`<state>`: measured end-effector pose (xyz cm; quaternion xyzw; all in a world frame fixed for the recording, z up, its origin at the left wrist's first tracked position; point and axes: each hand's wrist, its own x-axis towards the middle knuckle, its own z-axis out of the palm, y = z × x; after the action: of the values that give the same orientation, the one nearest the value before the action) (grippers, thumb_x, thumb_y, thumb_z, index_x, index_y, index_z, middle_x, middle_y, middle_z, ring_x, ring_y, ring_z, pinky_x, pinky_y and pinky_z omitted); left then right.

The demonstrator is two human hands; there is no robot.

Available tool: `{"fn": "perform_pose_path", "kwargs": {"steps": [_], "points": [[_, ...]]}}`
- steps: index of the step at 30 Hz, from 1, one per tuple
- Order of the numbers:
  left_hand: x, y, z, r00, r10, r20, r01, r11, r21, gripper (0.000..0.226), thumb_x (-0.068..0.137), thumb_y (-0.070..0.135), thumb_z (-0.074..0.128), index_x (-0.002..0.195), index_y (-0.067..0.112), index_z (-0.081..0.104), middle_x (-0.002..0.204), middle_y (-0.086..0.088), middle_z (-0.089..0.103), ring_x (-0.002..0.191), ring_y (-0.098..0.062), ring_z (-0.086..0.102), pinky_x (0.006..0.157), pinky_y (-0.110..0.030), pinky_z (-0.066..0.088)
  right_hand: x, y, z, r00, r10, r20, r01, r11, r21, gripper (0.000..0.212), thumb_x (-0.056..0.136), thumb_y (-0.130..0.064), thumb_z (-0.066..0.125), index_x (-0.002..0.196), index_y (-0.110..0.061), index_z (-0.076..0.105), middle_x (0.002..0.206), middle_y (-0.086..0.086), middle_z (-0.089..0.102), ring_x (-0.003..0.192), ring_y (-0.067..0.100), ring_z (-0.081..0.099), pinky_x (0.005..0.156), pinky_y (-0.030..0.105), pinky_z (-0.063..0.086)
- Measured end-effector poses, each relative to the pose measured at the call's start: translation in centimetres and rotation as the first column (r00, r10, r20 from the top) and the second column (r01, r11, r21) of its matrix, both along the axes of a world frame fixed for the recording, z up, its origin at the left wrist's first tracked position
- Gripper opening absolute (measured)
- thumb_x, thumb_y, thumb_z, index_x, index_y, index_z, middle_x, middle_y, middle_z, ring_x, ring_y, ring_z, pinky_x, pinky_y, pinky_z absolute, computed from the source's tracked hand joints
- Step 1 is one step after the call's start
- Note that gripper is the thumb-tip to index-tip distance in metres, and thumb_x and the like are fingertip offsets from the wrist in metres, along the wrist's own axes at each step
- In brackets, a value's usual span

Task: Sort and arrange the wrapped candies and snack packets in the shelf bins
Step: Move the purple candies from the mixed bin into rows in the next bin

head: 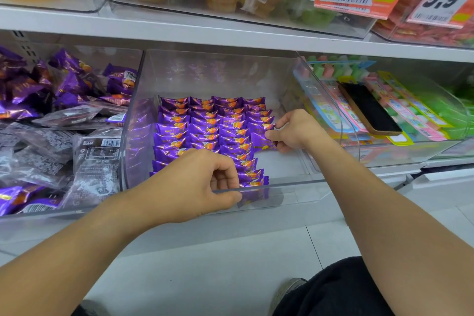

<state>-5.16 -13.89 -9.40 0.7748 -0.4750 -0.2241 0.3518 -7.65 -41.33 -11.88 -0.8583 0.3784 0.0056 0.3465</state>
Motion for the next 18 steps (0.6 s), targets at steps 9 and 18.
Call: {"fn": "perform_pose_path", "kwargs": {"steps": [9,18], "points": [[0.01,-0.03,0.02,1.000,-0.004,0.010,0.004,1.000,0.001,0.011,0.079,0.026,0.079,0.075,0.025,0.069,0.066,0.017,0.063,0.057,-0.002,0.054,0.055,-0.013,0.042,0.15,0.56,0.11,0.992,-0.091,0.088,0.084,0.993,0.088,0.040,0.076,-0.025,0.087,0.102,-0.010,0.060,0.088,0.014,0.075,0.065,0.021,0.074,0.065,0.027,0.060],[0.02,0.05,0.00,1.000,-0.001,0.028,0.001,1.000,0.003,0.011,0.079,0.026,0.079,0.076,0.025,0.069,0.066,0.019,0.063,0.057,-0.002,0.054,0.056,-0.014,0.044,-0.50,0.36,0.98,0.996,-0.078,0.054,0.080,0.996,-0.032,0.049,0.075,-0.037,0.086,0.107,-0.013,0.058,0.090,0.009,0.074,0.074,0.020,0.075,0.085,0.039,0.059]]}}
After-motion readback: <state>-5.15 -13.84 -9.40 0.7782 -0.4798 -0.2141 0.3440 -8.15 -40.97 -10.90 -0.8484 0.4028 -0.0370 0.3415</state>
